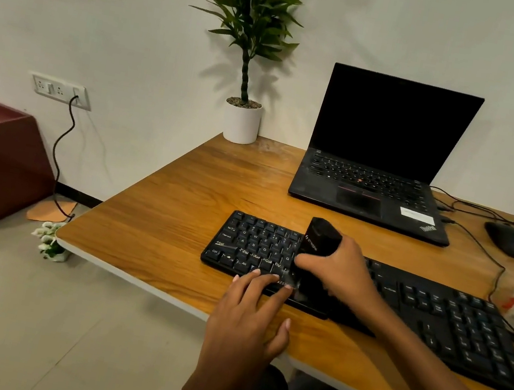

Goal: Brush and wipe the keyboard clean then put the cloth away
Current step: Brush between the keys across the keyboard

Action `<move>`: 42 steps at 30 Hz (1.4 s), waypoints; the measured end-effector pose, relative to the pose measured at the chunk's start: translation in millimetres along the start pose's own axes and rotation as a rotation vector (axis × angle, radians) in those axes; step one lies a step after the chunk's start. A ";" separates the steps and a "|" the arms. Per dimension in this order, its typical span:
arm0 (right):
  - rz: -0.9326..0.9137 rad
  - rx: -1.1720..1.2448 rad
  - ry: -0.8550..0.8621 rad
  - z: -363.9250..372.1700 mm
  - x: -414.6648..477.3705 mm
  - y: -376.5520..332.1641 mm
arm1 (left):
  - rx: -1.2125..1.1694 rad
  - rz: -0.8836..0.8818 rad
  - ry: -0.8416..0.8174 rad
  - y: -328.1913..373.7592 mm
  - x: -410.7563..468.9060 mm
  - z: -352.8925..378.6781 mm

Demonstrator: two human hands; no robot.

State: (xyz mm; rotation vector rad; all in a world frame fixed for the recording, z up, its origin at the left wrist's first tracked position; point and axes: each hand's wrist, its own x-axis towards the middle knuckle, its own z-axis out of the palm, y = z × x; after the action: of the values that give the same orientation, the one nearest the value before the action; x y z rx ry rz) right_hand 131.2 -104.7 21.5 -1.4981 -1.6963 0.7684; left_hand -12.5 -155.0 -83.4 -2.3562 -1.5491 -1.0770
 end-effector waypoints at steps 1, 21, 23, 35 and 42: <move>0.030 -0.036 -0.043 -5.5 2.8 -2.5 | 0.004 -0.001 -0.004 0.7 -0.4 -0.1; 0.007 0.005 0.198 8.1 23.5 -6.1 | 0.007 -0.025 -0.001 4.5 -1.9 -2.4; -0.006 -0.012 0.201 16.5 15.9 2.2 | 0.012 -0.022 0.004 4.2 -1.9 -1.7; 0.024 -0.031 0.167 19.8 28.6 -8.7 | 0.021 -0.017 0.040 5.0 -2.5 -0.2; 0.115 -0.111 -0.042 12.8 26.3 -18.3 | 0.023 -0.019 0.034 6.1 -2.2 -1.2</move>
State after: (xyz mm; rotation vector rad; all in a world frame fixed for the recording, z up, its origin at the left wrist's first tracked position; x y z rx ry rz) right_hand 109.1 -80.8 33.1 -1.6785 -1.7199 0.7821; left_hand -8.5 -160.1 -82.2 -2.3003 -1.5667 -1.0911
